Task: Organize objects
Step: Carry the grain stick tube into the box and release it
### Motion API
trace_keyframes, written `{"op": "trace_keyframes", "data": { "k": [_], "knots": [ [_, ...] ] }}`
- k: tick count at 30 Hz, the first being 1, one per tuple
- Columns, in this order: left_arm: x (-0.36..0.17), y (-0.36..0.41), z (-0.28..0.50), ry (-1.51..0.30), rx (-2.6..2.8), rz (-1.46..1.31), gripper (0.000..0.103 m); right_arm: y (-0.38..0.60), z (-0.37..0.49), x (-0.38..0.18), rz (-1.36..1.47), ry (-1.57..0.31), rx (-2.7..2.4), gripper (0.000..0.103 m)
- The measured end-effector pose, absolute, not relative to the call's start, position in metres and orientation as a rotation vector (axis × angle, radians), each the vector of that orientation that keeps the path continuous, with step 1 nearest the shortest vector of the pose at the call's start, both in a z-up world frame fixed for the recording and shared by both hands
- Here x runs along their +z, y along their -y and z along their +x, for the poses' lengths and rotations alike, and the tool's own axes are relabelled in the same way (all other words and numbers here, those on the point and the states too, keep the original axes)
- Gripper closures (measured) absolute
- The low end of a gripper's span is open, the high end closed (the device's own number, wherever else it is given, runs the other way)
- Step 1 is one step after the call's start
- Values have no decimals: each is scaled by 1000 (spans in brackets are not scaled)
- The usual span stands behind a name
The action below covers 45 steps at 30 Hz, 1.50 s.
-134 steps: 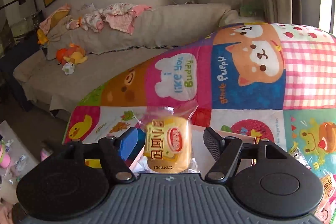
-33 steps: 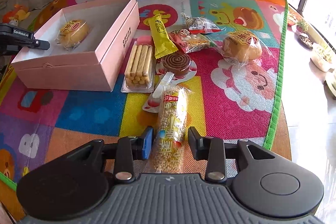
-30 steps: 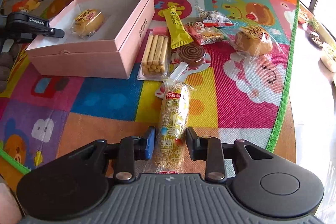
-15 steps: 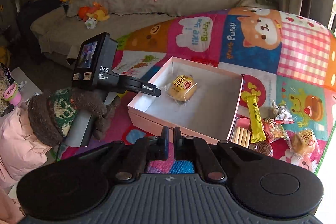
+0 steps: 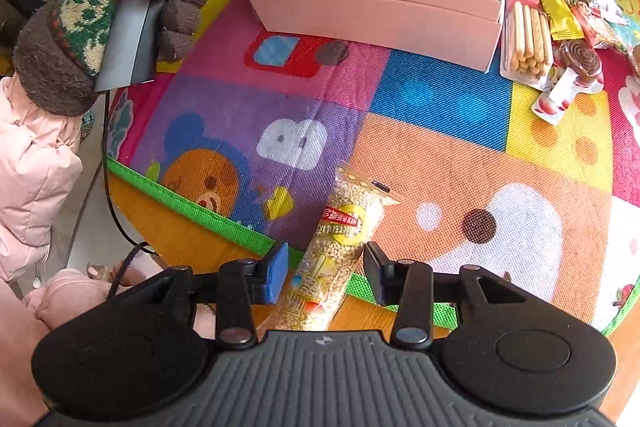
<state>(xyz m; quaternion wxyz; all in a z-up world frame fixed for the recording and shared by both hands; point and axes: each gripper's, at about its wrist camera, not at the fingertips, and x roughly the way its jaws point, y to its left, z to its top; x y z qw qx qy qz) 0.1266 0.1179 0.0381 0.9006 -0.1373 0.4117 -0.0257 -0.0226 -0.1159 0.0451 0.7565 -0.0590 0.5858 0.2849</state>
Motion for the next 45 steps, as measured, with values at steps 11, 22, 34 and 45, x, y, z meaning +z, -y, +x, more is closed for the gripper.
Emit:
{"op": "trace_keyframes", "data": {
  "k": [11, 22, 34, 45],
  "knots": [
    [37, -120, 126, -853, -54, -297, 82, 129, -14, 114, 25, -1082, 688, 75],
    [37, -123, 126, -859, -59, -314, 81, 137, 61, 191, 161, -851, 629, 75],
    [35, -129, 129, -864, -74, -350, 81, 84, 181, 90, 297, -1117, 563, 75],
    [27, -119, 132, -895, -47, -287, 83, 90, 189, 49, 318, -1151, 610, 74]
  ]
}}
